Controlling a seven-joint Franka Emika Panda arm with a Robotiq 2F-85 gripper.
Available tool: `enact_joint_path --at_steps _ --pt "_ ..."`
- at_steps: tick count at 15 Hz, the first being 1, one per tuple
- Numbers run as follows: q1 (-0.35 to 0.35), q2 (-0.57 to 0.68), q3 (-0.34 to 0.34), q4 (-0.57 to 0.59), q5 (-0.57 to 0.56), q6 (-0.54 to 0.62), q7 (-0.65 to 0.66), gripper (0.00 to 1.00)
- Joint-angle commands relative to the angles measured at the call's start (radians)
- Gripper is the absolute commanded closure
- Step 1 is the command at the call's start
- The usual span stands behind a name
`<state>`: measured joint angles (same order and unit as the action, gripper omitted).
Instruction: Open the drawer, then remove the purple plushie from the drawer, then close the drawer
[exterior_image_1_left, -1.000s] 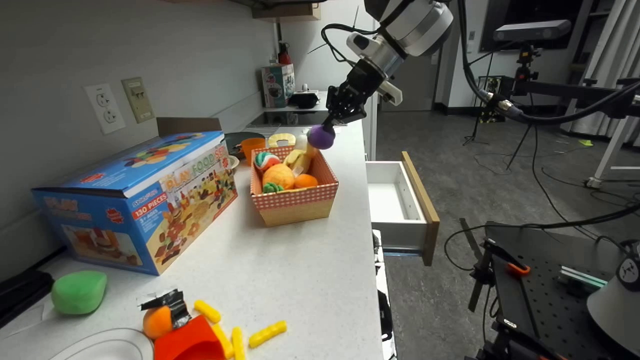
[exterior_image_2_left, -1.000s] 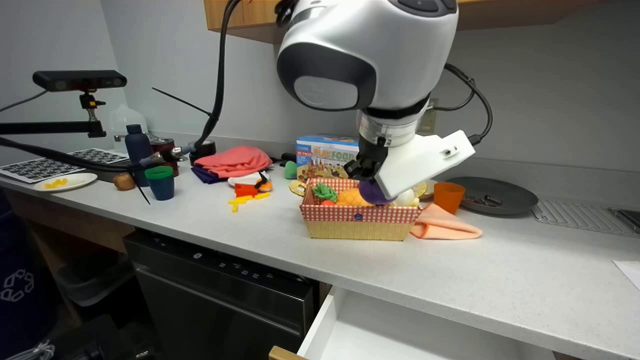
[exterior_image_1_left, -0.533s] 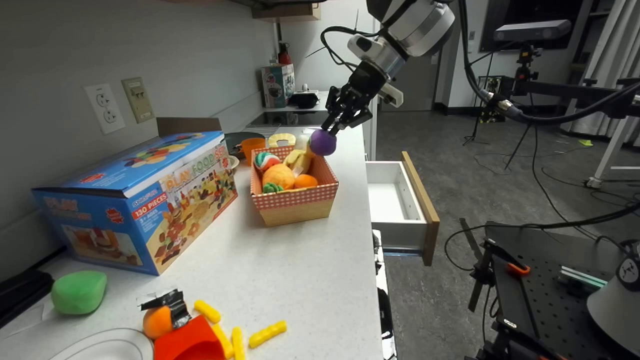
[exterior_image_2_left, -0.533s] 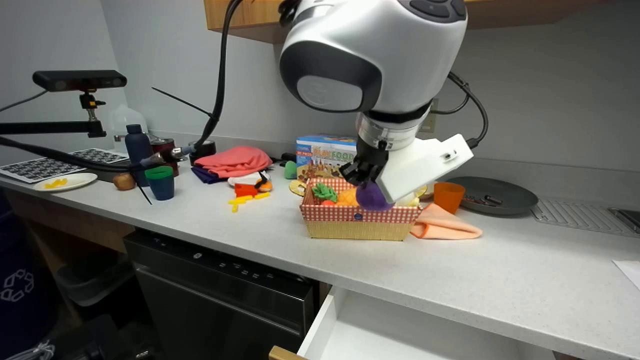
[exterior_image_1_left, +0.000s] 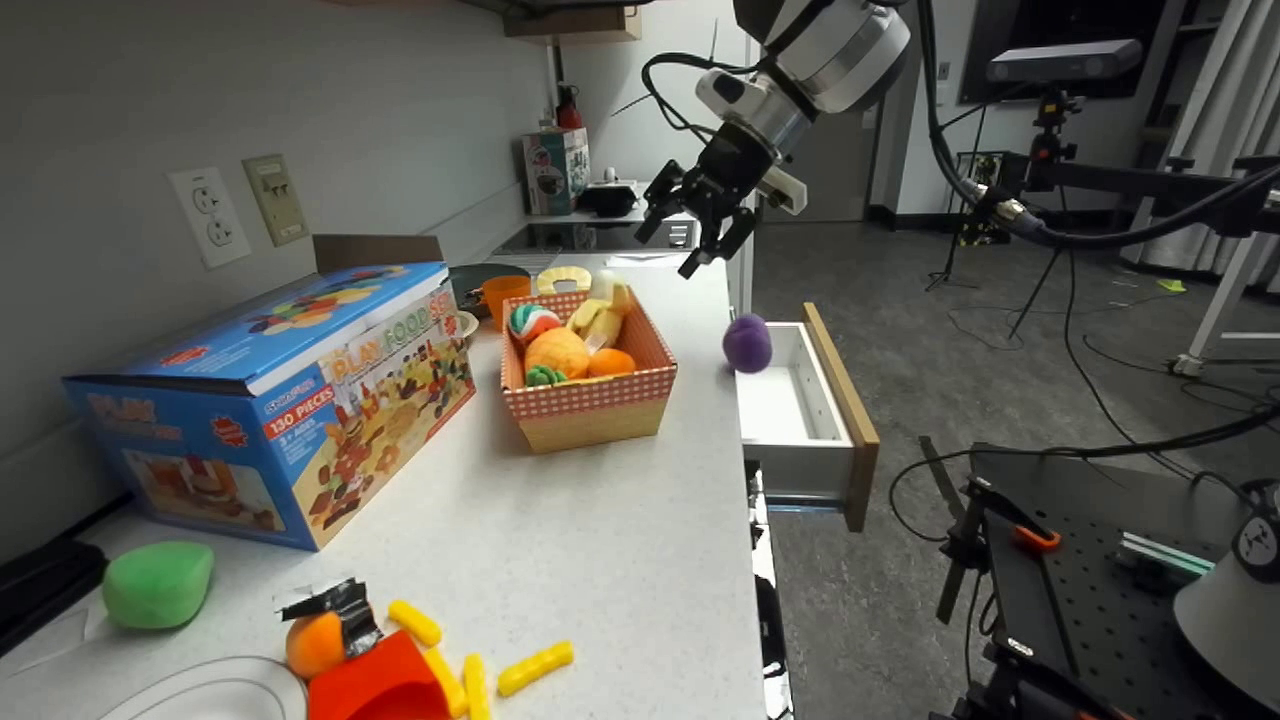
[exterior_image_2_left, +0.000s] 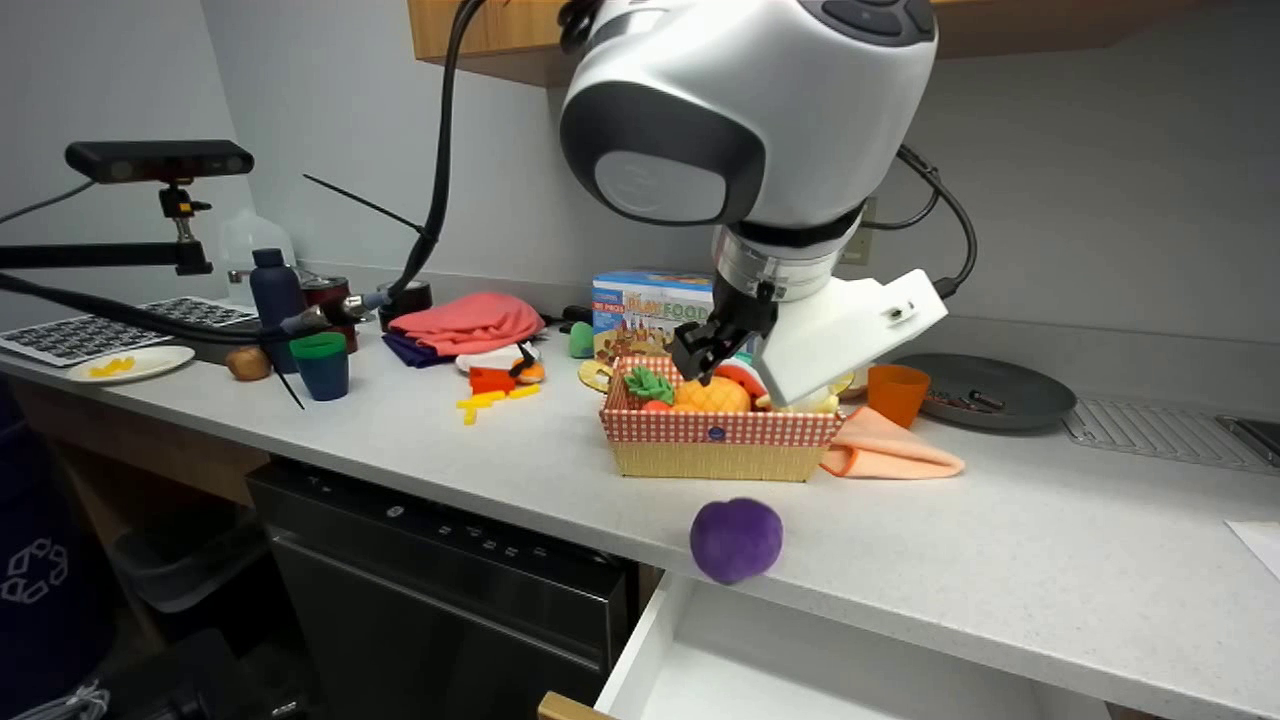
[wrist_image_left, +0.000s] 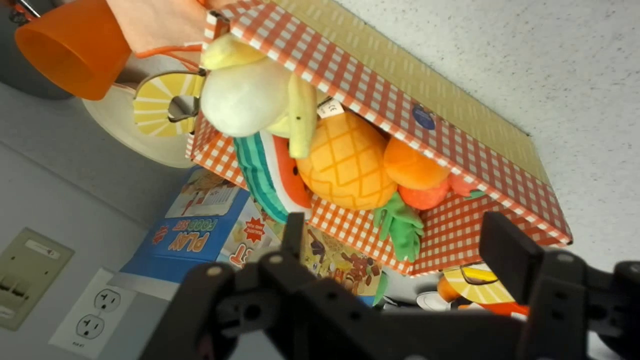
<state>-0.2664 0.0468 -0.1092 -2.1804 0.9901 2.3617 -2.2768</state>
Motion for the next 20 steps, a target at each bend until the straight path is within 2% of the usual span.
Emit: enact_joint_path --at_steps 1,13,20 --pt "0.025 0.001 -0.029 0.005 -0.015 0.007 0.002 0.0" --pt "0.025 0.0 -0.033 0.001 -0.002 -0.002 0.003 0.0" --pt "0.037 -0.009 -0.03 -0.025 -0.039 0.071 0.236 0.0"
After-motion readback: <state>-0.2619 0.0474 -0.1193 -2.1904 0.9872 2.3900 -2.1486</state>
